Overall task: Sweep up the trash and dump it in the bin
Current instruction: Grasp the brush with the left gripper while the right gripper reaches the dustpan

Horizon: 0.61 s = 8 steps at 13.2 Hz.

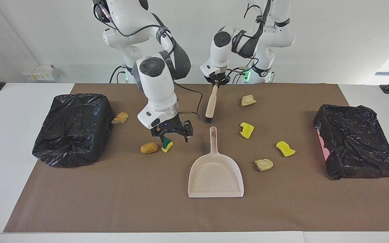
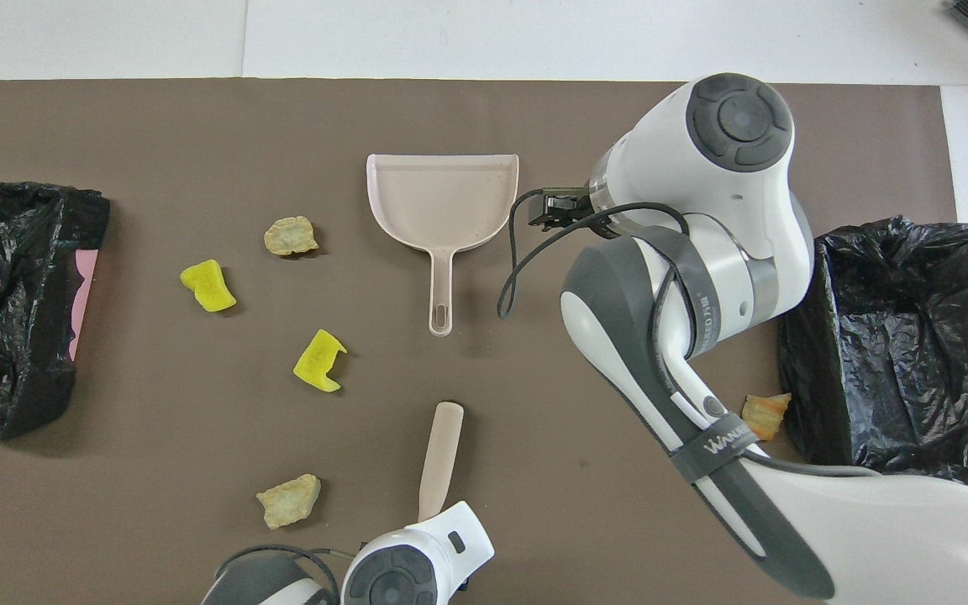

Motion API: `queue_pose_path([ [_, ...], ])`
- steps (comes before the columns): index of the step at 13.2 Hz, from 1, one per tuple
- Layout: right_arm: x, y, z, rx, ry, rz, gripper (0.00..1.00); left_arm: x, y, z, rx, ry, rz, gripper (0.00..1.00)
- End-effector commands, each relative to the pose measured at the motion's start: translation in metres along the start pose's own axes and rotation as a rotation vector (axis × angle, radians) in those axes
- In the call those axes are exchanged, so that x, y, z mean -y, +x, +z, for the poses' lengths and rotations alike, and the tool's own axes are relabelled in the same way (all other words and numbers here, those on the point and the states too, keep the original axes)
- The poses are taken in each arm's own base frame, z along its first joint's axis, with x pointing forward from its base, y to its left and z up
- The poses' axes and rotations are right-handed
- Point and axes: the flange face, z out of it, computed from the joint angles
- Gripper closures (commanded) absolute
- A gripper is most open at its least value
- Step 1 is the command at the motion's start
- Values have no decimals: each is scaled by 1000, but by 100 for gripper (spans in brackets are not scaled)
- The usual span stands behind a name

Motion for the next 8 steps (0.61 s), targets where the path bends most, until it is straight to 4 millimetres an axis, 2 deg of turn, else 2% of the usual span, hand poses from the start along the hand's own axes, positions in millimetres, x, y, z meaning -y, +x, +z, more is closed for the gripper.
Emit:
queue_pose_path([
  [1,23,3,6,-43,90,99,0,52,-10,-47,42,-87,118,100],
  [4,78,-35,46,-17,76,68,0,104,-22,-62,104,-171,226,100],
  [6,95,-46,56,-57,67,39,0,140,-23,-67,97,-241,309,100],
  [8,111,-64,78,-73,2,-44,0,167,-25,-68,72,-299,453,100],
])
